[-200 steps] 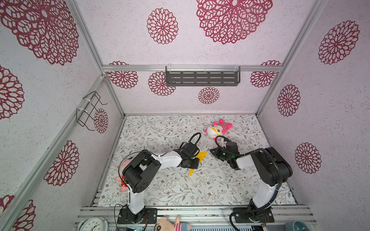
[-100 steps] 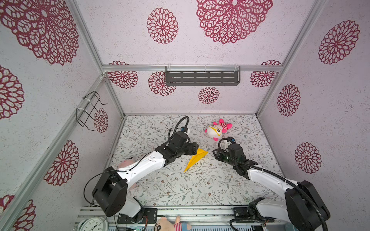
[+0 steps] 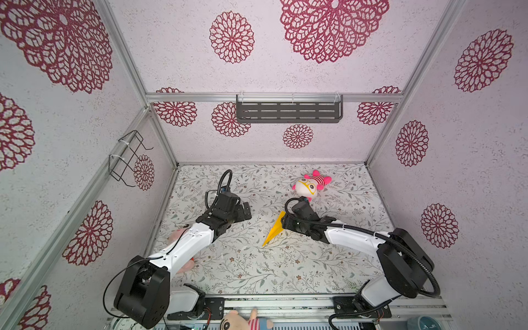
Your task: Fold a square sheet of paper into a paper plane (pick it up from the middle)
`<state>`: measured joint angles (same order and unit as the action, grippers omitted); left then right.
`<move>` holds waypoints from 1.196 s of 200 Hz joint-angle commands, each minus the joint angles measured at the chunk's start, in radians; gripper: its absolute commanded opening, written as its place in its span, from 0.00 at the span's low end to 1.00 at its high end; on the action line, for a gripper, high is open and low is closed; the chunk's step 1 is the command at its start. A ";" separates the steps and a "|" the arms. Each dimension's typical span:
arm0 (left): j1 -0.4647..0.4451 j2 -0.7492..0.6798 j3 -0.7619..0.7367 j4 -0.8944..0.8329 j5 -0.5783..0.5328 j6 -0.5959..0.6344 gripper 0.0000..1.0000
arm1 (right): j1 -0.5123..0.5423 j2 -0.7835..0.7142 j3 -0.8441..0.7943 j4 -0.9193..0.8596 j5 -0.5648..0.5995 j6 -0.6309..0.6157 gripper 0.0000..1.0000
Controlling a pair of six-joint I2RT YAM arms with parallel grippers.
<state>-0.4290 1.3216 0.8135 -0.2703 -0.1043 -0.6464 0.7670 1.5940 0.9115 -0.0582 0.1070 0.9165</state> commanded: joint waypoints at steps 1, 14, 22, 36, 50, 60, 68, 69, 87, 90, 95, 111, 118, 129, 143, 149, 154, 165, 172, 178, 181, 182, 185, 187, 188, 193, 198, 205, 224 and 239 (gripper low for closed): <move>0.014 -0.018 -0.016 -0.009 0.036 0.009 1.00 | 0.012 0.054 0.074 -0.069 0.052 0.120 0.66; 0.016 -0.016 -0.018 -0.015 0.049 0.022 0.99 | 0.015 0.083 0.093 -0.094 0.063 0.155 0.60; 0.016 -0.016 -0.020 -0.017 0.056 0.026 0.99 | 0.017 0.089 0.095 -0.115 0.080 0.191 0.55; 0.015 -0.014 -0.021 -0.014 0.081 0.040 0.98 | 0.017 0.084 0.079 -0.127 0.096 0.233 0.49; 0.018 -0.005 -0.013 -0.014 0.109 0.053 0.97 | 0.017 0.072 0.053 -0.118 0.096 0.260 0.43; 0.018 0.004 -0.004 -0.019 0.126 0.060 0.96 | 0.017 0.064 0.035 -0.101 0.083 0.269 0.37; 0.017 0.012 0.005 -0.021 0.145 0.067 0.95 | 0.016 0.060 0.023 -0.088 0.069 0.277 0.34; 0.016 0.013 0.006 -0.021 0.148 0.068 0.95 | 0.015 0.060 0.022 -0.086 0.068 0.278 0.33; 0.017 0.031 0.015 -0.016 0.200 0.056 0.93 | 0.015 0.053 -0.006 -0.048 0.046 0.290 0.28; 0.017 0.035 0.015 -0.010 0.212 0.053 0.92 | 0.015 0.052 -0.011 -0.042 0.043 0.292 0.28; 0.017 0.039 0.014 0.001 0.233 0.049 0.92 | 0.014 0.051 -0.019 -0.031 0.038 0.294 0.27; 0.017 0.060 0.011 0.041 0.299 0.038 0.90 | 0.007 0.046 -0.042 0.019 0.017 0.293 0.24; 0.016 0.071 0.012 0.056 0.334 0.034 0.88 | -0.002 0.049 -0.050 0.040 -0.001 0.290 0.21; 0.012 0.088 0.015 0.085 0.394 0.028 0.86 | -0.015 0.052 -0.052 0.064 -0.029 0.277 0.17; -0.003 0.108 0.015 0.117 0.442 0.023 0.82 | -0.034 0.063 -0.052 0.074 -0.059 0.259 0.12; -0.012 0.116 0.016 0.128 0.456 0.025 0.81 | -0.043 0.066 -0.053 0.078 -0.072 0.250 0.11; -0.022 0.123 0.021 0.128 0.464 0.028 0.80 | -0.048 0.068 -0.056 0.079 -0.082 0.245 0.10; -0.045 0.139 0.034 0.123 0.472 0.042 0.76 | -0.057 0.070 -0.069 0.098 -0.101 0.224 0.10; -0.063 0.149 0.043 0.115 0.476 0.055 0.74 | -0.064 0.069 -0.078 0.113 -0.111 0.213 0.10; -0.076 0.157 0.050 0.109 0.471 0.062 0.74 | -0.071 0.073 -0.085 0.132 -0.124 0.198 0.10; -0.084 0.162 0.053 0.107 0.468 0.065 0.73 | -0.075 0.074 -0.087 0.141 -0.133 0.192 0.10; -0.086 0.164 0.054 0.107 0.467 0.066 0.73 | -0.077 0.075 -0.088 0.143 -0.135 0.189 0.10; -0.091 0.168 0.057 0.105 0.464 0.070 0.73 | -0.081 0.078 -0.088 0.146 -0.142 0.183 0.10; -0.096 0.172 0.058 0.103 0.464 0.070 0.72 | -0.083 0.080 -0.088 0.149 -0.146 0.180 0.10; -0.097 0.173 0.059 0.103 0.465 0.072 0.72 | -0.085 0.081 -0.089 0.149 -0.147 0.179 0.10; -0.108 0.183 0.064 0.102 0.465 0.077 0.71 | -0.090 0.086 -0.090 0.153 -0.157 0.171 0.10; -0.117 0.194 0.070 0.098 0.464 0.081 0.70 | -0.095 0.092 -0.089 0.163 -0.166 0.162 0.10; -0.129 0.213 0.082 0.084 0.457 0.088 0.69 | -0.099 0.098 -0.089 0.167 -0.177 0.152 0.10; -0.152 0.264 0.115 0.060 0.449 0.097 0.69 | -0.110 0.112 -0.089 0.180 -0.197 0.136 0.10; -0.165 0.302 0.138 0.057 0.478 0.099 0.67 | -0.116 0.120 -0.088 0.188 -0.211 0.129 0.10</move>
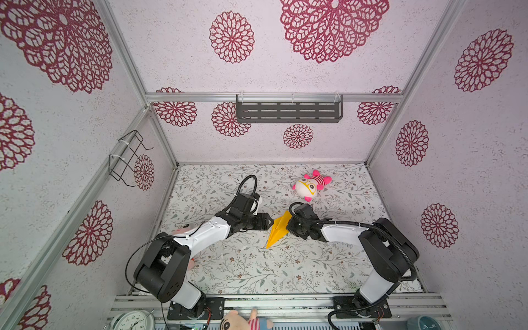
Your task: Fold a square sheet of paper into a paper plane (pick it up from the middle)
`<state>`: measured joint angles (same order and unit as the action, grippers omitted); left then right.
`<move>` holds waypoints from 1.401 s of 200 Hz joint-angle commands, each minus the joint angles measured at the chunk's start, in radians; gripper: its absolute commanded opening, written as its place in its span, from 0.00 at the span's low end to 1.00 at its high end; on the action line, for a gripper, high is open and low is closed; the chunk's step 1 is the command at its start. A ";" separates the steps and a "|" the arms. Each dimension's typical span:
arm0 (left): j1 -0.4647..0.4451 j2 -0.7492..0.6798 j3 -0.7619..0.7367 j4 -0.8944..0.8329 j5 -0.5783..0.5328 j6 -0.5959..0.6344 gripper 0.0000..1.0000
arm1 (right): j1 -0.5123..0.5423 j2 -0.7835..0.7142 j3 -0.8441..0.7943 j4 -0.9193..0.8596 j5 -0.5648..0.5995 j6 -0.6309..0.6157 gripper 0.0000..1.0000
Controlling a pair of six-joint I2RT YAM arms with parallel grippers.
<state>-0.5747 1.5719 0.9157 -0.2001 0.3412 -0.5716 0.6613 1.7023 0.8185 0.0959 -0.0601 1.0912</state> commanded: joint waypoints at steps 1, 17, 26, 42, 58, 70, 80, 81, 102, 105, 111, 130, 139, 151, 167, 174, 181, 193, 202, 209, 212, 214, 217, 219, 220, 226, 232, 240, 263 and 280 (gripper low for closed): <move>-0.020 0.055 0.038 -0.013 0.036 0.025 0.66 | -0.010 0.012 0.005 0.034 -0.045 -0.047 0.10; -0.038 0.091 0.065 -0.026 0.057 0.043 0.63 | -0.014 0.022 0.010 0.031 -0.052 -0.050 0.10; -0.045 0.109 0.081 -0.047 0.045 0.053 0.61 | -0.015 0.028 0.010 0.033 -0.059 -0.050 0.10; -0.047 0.145 0.112 -0.076 0.042 0.072 0.57 | -0.019 0.034 0.006 0.042 -0.066 -0.046 0.10; -0.050 0.174 0.132 -0.091 0.040 0.087 0.54 | -0.020 0.037 0.005 0.044 -0.069 -0.045 0.10; -0.052 0.193 0.144 -0.101 0.036 0.094 0.54 | -0.022 0.039 0.005 0.046 -0.070 -0.045 0.10; -0.056 0.209 0.157 -0.111 0.042 0.103 0.54 | -0.024 0.038 0.004 0.047 -0.075 -0.044 0.10; -0.057 0.211 0.157 -0.111 0.042 0.104 0.54 | -0.025 0.038 0.005 0.047 -0.075 -0.045 0.10; -0.065 0.235 0.172 -0.123 0.039 0.119 0.53 | -0.026 0.038 0.006 0.050 -0.077 -0.045 0.10; -0.066 0.239 0.174 -0.126 0.038 0.119 0.52 | -0.026 0.038 0.006 0.051 -0.078 -0.045 0.10; -0.066 0.246 0.178 -0.130 0.037 0.123 0.51 | -0.026 0.039 0.005 0.052 -0.079 -0.045 0.10; -0.070 0.266 0.183 -0.130 0.044 0.125 0.49 | -0.026 0.038 0.001 0.057 -0.084 -0.043 0.10; -0.073 0.274 0.188 -0.133 0.044 0.126 0.47 | -0.026 0.039 -0.001 0.059 -0.084 -0.043 0.10; -0.081 0.283 0.197 -0.143 0.040 0.131 0.44 | -0.026 0.037 -0.002 0.062 -0.086 -0.041 0.10; -0.092 0.293 0.209 -0.157 0.018 0.144 0.41 | -0.026 0.037 -0.005 0.069 -0.090 -0.038 0.10; -0.095 0.300 0.215 -0.164 0.006 0.148 0.39 | -0.026 0.037 -0.006 0.070 -0.092 -0.038 0.10; -0.097 0.306 0.220 -0.170 -0.003 0.150 0.38 | -0.026 0.037 -0.007 0.074 -0.093 -0.038 0.10; -0.099 0.316 0.227 -0.177 -0.022 0.151 0.35 | -0.028 0.035 -0.007 0.076 -0.096 -0.039 0.10; -0.100 0.323 0.230 -0.179 -0.032 0.154 0.34 | -0.028 0.033 -0.009 0.077 -0.096 -0.039 0.11; -0.100 0.325 0.234 -0.183 -0.038 0.160 0.33 | -0.028 0.028 -0.009 0.077 -0.095 -0.038 0.11; -0.100 0.326 0.237 -0.185 -0.045 0.163 0.32 | -0.028 0.027 -0.010 0.078 -0.095 -0.039 0.11; -0.100 0.328 0.238 -0.187 -0.049 0.164 0.32 | -0.028 0.025 -0.011 0.079 -0.095 -0.039 0.11; -0.100 0.329 0.242 -0.192 -0.055 0.168 0.31 | -0.028 0.024 -0.012 0.078 -0.095 -0.040 0.12; -0.100 0.331 0.244 -0.196 -0.060 0.170 0.30 | -0.028 0.022 -0.012 0.079 -0.095 -0.039 0.12; -0.100 0.332 0.246 -0.199 -0.062 0.171 0.30 | -0.028 0.020 -0.012 0.079 -0.095 -0.041 0.12; -0.100 0.337 0.258 -0.214 -0.073 0.181 0.28 | -0.029 0.016 -0.013 0.078 -0.093 -0.041 0.12; -0.100 0.343 0.268 -0.229 -0.083 0.191 0.25 | -0.029 0.011 -0.013 0.079 -0.090 -0.043 0.12; -0.100 0.348 0.282 -0.243 -0.091 0.198 0.24 | -0.031 0.008 -0.013 0.078 -0.092 -0.045 0.13; -0.100 0.346 0.298 -0.252 -0.094 0.205 0.16 | -0.032 -0.011 -0.014 0.076 -0.089 -0.052 0.15; -0.100 0.329 0.299 -0.252 -0.097 0.203 0.10 | -0.039 -0.039 -0.022 0.070 -0.073 -0.065 0.20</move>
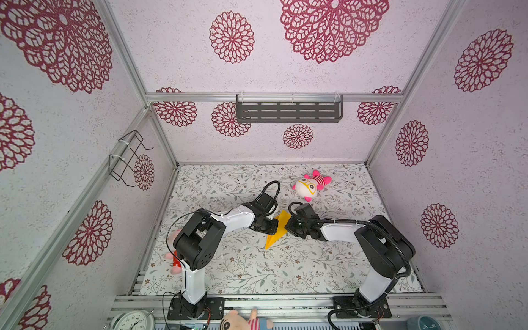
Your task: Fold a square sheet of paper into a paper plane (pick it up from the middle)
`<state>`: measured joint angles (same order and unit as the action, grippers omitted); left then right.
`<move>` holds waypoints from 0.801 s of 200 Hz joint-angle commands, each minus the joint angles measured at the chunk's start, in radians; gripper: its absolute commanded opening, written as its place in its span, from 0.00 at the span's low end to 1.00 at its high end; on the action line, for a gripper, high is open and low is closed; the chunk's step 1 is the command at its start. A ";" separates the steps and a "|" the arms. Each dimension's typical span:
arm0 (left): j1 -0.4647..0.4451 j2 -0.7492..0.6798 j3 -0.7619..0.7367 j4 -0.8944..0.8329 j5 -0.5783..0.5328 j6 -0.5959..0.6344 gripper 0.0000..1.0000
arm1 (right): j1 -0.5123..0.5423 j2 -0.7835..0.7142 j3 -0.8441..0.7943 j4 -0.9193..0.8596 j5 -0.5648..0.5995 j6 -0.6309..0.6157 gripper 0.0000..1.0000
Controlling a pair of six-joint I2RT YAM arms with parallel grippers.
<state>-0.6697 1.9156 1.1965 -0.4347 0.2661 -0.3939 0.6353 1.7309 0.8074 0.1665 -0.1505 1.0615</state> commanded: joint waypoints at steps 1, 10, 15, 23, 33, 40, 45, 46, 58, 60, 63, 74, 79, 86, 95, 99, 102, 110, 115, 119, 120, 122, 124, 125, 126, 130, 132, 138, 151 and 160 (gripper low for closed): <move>-0.005 -0.016 0.019 -0.019 -0.022 0.026 0.10 | -0.014 -0.070 -0.012 0.000 0.020 -0.037 0.20; -0.004 -0.029 0.019 -0.025 -0.034 0.026 0.06 | -0.020 -0.096 -0.020 -0.001 0.035 -0.049 0.26; -0.003 -0.040 0.018 -0.029 -0.044 0.026 0.05 | -0.025 -0.111 -0.027 -0.002 0.045 -0.059 0.29; -0.001 -0.053 0.018 -0.042 -0.068 0.026 0.04 | -0.034 -0.140 -0.036 -0.009 0.067 -0.082 0.36; 0.003 -0.075 0.020 -0.065 -0.116 0.023 0.03 | -0.045 -0.179 -0.045 -0.025 0.100 -0.113 0.45; 0.007 -0.092 0.017 -0.078 -0.154 0.015 0.03 | -0.051 -0.207 -0.052 -0.040 0.134 -0.141 0.52; 0.011 -0.104 0.013 -0.085 -0.184 0.006 0.03 | -0.055 -0.224 -0.056 -0.052 0.160 -0.159 0.56; 0.012 -0.106 0.013 -0.087 -0.191 0.005 0.03 | -0.056 -0.228 -0.057 -0.055 0.165 -0.162 0.56; 0.016 -0.132 0.006 -0.108 -0.270 -0.024 0.03 | -0.064 -0.270 -0.065 -0.079 0.224 -0.195 0.62; 0.017 -0.135 0.006 -0.114 -0.283 -0.028 0.02 | -0.066 -0.278 -0.066 -0.081 0.231 -0.199 0.62; 0.018 -0.139 0.007 -0.121 -0.304 -0.036 0.03 | -0.069 -0.286 -0.070 -0.083 0.241 -0.208 0.63; 0.018 -0.147 0.008 -0.145 -0.377 -0.071 0.03 | -0.076 -0.311 -0.079 -0.089 0.268 -0.222 0.65; 0.018 -0.145 0.009 -0.155 -0.404 -0.092 0.03 | -0.080 -0.318 -0.083 -0.090 0.275 -0.225 0.65; 0.022 -0.136 0.012 -0.168 -0.425 -0.119 0.03 | -0.084 -0.325 -0.089 -0.090 0.281 -0.225 0.65; 0.024 -0.118 0.016 -0.178 -0.449 -0.154 0.03 | -0.088 -0.327 -0.094 -0.091 0.283 -0.224 0.65; 0.025 -0.107 0.021 -0.182 -0.456 -0.167 0.03 | -0.091 -0.327 -0.094 -0.091 0.283 -0.220 0.65; 0.025 -0.097 0.025 -0.187 -0.461 -0.177 0.03 | -0.092 -0.327 -0.094 -0.092 0.281 -0.218 0.65; 0.028 -0.071 0.043 -0.201 -0.473 -0.199 0.03 | -0.095 -0.326 -0.093 -0.099 0.280 -0.216 0.66; 0.029 -0.053 0.056 -0.210 -0.481 -0.206 0.03 | -0.096 -0.326 -0.093 -0.104 0.279 -0.212 0.66; 0.028 -0.041 0.070 -0.218 -0.488 -0.211 0.03 | -0.096 -0.326 -0.093 -0.107 0.280 -0.210 0.66; 0.029 -0.036 0.073 -0.221 -0.489 -0.212 0.03 | -0.096 -0.326 -0.093 -0.107 0.280 -0.209 0.65; 0.030 -0.030 0.079 -0.224 -0.492 -0.214 0.03 | -0.096 -0.326 -0.094 -0.107 0.279 -0.208 0.65; 0.030 -0.025 0.085 -0.227 -0.492 -0.215 0.03 | -0.097 -0.326 -0.095 -0.107 0.279 -0.208 0.66; 0.029 -0.021 0.088 -0.229 -0.492 -0.217 0.03 | -0.098 -0.325 -0.094 -0.107 0.278 -0.208 0.65; 0.030 -0.019 0.091 -0.229 -0.493 -0.217 0.03 | -0.097 -0.325 -0.094 -0.107 0.278 -0.207 0.65; 0.030 -0.010 0.102 -0.232 -0.495 -0.220 0.03 | -0.098 -0.326 -0.096 -0.107 0.276 -0.206 0.66; 0.030 -0.006 0.106 -0.231 -0.497 -0.221 0.03 | -0.098 -0.326 -0.096 -0.107 0.275 -0.206 0.65; 0.030 0.005 0.115 -0.233 -0.497 -0.225 0.04 | -0.098 -0.327 -0.096 -0.106 0.273 -0.204 0.66; 0.030 0.024 0.133 -0.237 -0.495 -0.233 0.06 | -0.099 -0.329 -0.097 -0.106 0.275 -0.199 0.66; 0.031 0.038 0.144 -0.243 -0.498 -0.236 0.09 | -0.099 -0.330 -0.099 -0.104 0.275 -0.196 0.66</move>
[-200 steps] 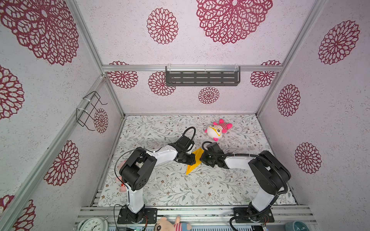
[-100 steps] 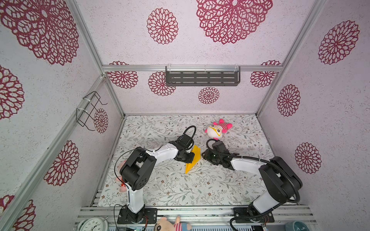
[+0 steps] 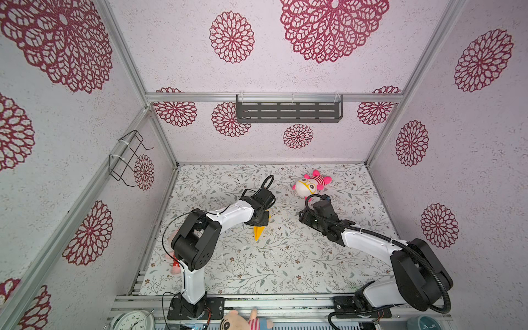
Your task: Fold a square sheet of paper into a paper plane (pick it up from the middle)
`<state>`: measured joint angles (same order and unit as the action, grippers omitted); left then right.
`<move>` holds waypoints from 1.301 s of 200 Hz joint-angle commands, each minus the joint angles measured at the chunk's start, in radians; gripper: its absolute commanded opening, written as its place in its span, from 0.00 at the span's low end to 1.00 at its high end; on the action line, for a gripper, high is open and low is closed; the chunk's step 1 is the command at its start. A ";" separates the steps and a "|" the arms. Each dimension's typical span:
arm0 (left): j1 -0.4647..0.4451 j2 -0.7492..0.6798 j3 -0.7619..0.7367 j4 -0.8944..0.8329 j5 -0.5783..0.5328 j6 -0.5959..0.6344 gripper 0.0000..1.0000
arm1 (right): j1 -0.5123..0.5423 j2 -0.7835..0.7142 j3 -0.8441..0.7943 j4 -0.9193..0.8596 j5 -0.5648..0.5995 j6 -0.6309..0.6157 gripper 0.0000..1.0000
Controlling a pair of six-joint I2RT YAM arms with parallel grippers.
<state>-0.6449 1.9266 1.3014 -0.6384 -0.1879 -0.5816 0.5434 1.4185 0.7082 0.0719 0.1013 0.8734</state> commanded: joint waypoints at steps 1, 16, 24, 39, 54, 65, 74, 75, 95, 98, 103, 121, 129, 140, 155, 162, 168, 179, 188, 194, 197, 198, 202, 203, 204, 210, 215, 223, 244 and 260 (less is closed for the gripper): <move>0.007 0.027 0.041 -0.040 -0.044 -0.049 0.09 | -0.007 -0.018 0.000 -0.009 0.023 -0.007 0.66; 0.011 0.075 0.061 -0.052 -0.033 -0.056 0.12 | -0.007 -0.018 -0.001 -0.006 0.024 -0.004 0.66; 0.013 0.087 0.070 -0.056 -0.032 -0.057 0.14 | -0.009 -0.015 0.000 -0.006 0.023 -0.003 0.66; 0.017 0.105 0.085 -0.063 -0.021 -0.058 0.17 | -0.010 -0.012 0.002 -0.009 0.019 -0.003 0.66; 0.019 0.121 0.097 -0.072 -0.009 -0.057 0.21 | -0.013 -0.012 0.000 -0.011 0.018 0.001 0.66; 0.019 0.127 0.099 -0.075 0.001 -0.054 0.21 | -0.014 -0.013 -0.003 -0.008 0.015 0.007 0.65; 0.020 0.132 0.101 -0.081 0.006 -0.054 0.21 | -0.015 -0.013 -0.007 -0.005 0.014 0.010 0.66; 0.020 0.133 0.102 -0.081 0.006 -0.054 0.21 | -0.016 -0.013 -0.006 -0.004 0.013 0.010 0.66; 0.020 0.142 0.102 -0.084 0.010 -0.052 0.21 | -0.019 -0.008 -0.005 0.003 0.008 0.011 0.65; 0.020 0.144 0.102 -0.085 0.010 -0.053 0.21 | -0.020 -0.006 -0.005 0.003 0.007 0.012 0.65; 0.020 0.146 0.101 -0.084 0.010 -0.053 0.20 | -0.020 -0.004 -0.004 0.003 0.006 0.012 0.65; 0.024 0.150 0.102 -0.086 0.007 -0.059 0.14 | -0.023 0.006 0.002 0.006 -0.003 0.012 0.65; 0.026 0.145 0.104 -0.084 0.005 -0.060 0.12 | -0.023 0.008 0.002 0.008 -0.006 0.011 0.65; 0.031 0.133 0.107 -0.080 0.002 -0.062 0.10 | -0.026 0.008 0.004 0.010 -0.005 0.011 0.65; 0.037 0.108 0.120 -0.077 -0.010 -0.060 0.08 | -0.027 0.005 0.003 0.012 -0.001 0.004 0.66; 0.043 0.099 0.128 -0.072 -0.016 -0.058 0.07 | -0.031 0.002 0.004 0.011 0.004 -0.001 0.66; 0.049 0.093 0.136 -0.066 -0.018 -0.055 0.07 | -0.033 0.001 0.002 0.014 0.009 -0.010 0.67; 0.061 0.095 0.155 -0.054 -0.015 -0.053 0.06 | -0.038 -0.005 0.002 0.014 0.023 -0.025 0.70; 0.068 0.106 0.176 -0.045 -0.006 -0.046 0.06 | -0.041 -0.012 -0.001 0.017 0.035 -0.049 0.73; 0.074 0.118 0.194 -0.044 -0.002 -0.044 0.06 | -0.043 -0.020 -0.002 0.016 0.050 -0.067 0.76; 0.075 0.126 0.205 -0.044 0.000 -0.042 0.05 | -0.043 -0.023 -0.003 0.016 0.058 -0.076 0.77; 0.075 0.128 0.208 -0.043 0.000 -0.042 0.05 | -0.044 -0.024 -0.003 0.015 0.060 -0.079 0.77; 0.078 0.139 0.223 -0.044 0.000 -0.037 0.05 | -0.045 -0.031 -0.004 0.014 0.072 -0.090 0.79; 0.079 0.142 0.228 -0.044 0.000 -0.035 0.05 | -0.045 -0.033 -0.004 0.014 0.076 -0.093 0.79; 0.080 0.145 0.231 -0.044 0.000 -0.034 0.05 | -0.045 -0.034 -0.005 0.014 0.078 -0.096 0.79; 0.083 0.162 0.254 -0.044 0.001 -0.022 0.05 | -0.048 -0.047 -0.009 0.014 0.100 -0.108 0.82; 0.086 0.179 0.277 -0.045 0.002 -0.014 0.05 | -0.049 -0.058 -0.014 0.015 0.116 -0.116 0.86; 0.094 0.207 0.316 -0.053 0.007 -0.004 0.05 | -0.054 -0.076 -0.022 0.016 0.137 -0.123 0.92; 0.113 0.280 0.424 -0.082 0.019 0.022 0.05 | -0.067 -0.116 -0.045 0.024 0.166 -0.133 0.99; 0.121 0.325 0.499 -0.108 0.016 0.038 0.06 | -0.073 -0.129 -0.050 0.022 0.171 -0.139 0.99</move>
<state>-0.5411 2.1853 1.7157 -0.7132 -0.1745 -0.5758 0.4843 1.3331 0.6594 0.0811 0.2081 0.7750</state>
